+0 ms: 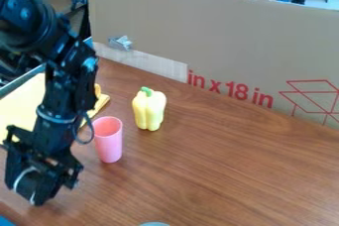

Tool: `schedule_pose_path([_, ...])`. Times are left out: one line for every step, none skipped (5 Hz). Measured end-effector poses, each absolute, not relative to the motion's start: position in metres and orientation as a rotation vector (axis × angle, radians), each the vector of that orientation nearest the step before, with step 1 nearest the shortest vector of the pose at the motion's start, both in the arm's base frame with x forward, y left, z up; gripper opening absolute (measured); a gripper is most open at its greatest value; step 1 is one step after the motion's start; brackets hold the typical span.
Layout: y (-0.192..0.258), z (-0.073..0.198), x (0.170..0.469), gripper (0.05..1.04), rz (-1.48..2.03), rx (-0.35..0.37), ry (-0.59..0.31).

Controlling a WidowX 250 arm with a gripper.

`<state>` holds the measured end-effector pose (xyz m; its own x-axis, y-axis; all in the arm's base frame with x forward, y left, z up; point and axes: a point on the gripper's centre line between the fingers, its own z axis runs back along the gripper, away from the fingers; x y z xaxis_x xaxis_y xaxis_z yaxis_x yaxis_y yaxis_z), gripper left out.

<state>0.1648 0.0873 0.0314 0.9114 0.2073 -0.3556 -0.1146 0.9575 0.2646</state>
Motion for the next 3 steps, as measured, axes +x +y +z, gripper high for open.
schedule_pose_path([0.084, 0.02, 0.166, 0.671, 0.112, 0.21, 0.341])
schedule_pose_path([0.071, 0.02, 0.17, 0.671, 0.024, 0.113, 0.264])
schedule_pose_path([0.064, 0.021, 0.175, 0.716, -0.013, 0.068, 0.202])
